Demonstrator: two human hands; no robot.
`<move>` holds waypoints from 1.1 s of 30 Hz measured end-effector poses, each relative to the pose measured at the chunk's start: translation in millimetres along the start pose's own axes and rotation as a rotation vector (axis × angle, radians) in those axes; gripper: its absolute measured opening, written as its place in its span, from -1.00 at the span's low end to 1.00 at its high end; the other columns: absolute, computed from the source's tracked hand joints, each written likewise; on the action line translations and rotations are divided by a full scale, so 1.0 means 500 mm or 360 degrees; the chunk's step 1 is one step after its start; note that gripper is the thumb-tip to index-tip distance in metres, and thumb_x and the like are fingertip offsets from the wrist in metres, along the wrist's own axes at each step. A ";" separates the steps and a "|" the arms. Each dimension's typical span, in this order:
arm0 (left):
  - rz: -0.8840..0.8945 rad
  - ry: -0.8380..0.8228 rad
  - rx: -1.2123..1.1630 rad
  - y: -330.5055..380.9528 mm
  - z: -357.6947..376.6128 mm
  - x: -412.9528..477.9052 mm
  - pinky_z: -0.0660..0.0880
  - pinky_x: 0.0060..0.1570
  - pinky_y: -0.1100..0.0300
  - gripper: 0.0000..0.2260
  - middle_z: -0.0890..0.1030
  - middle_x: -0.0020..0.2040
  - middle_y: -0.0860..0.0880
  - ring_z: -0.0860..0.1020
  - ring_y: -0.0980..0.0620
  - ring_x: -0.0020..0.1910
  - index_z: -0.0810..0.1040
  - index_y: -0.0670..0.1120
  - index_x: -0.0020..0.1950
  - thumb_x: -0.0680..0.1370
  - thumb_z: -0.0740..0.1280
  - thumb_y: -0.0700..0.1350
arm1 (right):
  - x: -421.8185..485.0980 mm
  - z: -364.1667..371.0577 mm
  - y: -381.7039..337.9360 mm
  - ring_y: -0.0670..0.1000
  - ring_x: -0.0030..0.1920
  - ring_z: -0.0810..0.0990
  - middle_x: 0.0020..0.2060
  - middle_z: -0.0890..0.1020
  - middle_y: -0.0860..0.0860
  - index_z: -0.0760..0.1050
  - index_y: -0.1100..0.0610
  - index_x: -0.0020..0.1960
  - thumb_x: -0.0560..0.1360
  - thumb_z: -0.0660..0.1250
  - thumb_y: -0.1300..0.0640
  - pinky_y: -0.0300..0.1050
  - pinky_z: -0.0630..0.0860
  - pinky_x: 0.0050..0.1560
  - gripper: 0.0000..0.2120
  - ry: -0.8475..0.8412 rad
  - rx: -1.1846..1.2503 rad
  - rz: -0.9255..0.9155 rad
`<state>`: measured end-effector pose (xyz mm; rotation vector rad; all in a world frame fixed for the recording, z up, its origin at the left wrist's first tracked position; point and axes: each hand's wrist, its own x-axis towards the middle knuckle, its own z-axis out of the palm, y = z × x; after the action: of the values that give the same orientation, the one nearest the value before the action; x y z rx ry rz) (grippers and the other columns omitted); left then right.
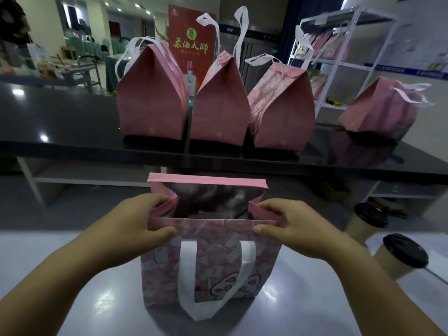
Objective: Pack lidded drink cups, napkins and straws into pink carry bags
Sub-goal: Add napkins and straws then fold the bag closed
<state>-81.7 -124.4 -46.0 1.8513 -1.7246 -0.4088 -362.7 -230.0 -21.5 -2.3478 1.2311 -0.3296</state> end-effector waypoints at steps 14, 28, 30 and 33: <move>0.0046 0.0240 0.0409 0.012 0.029 0.019 0.30 0.02 0.34 -0.76 0.31 -0.04 0.19 0.28 0.15 0.04 0.53 0.17 0.14 0.49 0.33 -0.03 | 0.032 0.037 -0.025 -0.02 0.05 0.30 0.00 0.38 -0.05 0.56 -0.02 0.14 0.51 0.31 0.01 -0.13 0.41 0.02 -0.78 0.0436 -0.0687 -0.0431; 0.0426 0.0188 0.0507 0.007 -0.015 0.030 0.44 -0.14 0.40 -0.81 0.52 -0.02 0.20 0.47 0.23 -0.12 0.53 0.18 -0.02 0.42 0.42 -0.03 | 0.065 0.009 -0.002 0.04 -0.17 0.61 -0.11 0.65 -0.06 0.55 0.03 -0.04 0.40 0.46 0.11 0.05 0.49 -0.07 -0.84 0.0454 -0.0763 -0.0835; 0.0457 0.0193 0.0495 0.004 -0.015 0.027 0.53 -0.26 0.32 -0.79 0.57 -0.12 0.16 0.53 0.17 -0.21 0.52 0.13 -0.06 0.39 0.46 -0.08 | 0.067 0.011 -0.003 0.05 -0.36 0.57 -0.30 0.62 -0.03 0.54 0.10 -0.15 0.35 0.51 0.17 0.02 0.52 -0.27 -0.83 0.0536 -0.0759 -0.0927; 0.0501 0.0252 0.0470 -0.004 -0.009 0.023 0.57 -0.35 0.23 -0.74 0.62 -0.20 0.09 0.58 0.09 -0.29 0.51 0.05 -0.08 0.34 0.51 -0.15 | 0.070 0.021 0.001 0.03 -0.48 0.46 -0.44 0.55 -0.03 0.48 0.13 -0.23 0.29 0.53 0.25 -0.06 0.47 -0.40 -0.78 0.0629 -0.0725 -0.0955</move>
<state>-76.2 -134.7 -41.6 1.7073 -2.0027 0.1206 -338.8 -255.8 -31.0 -3.1432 0.7730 -0.8110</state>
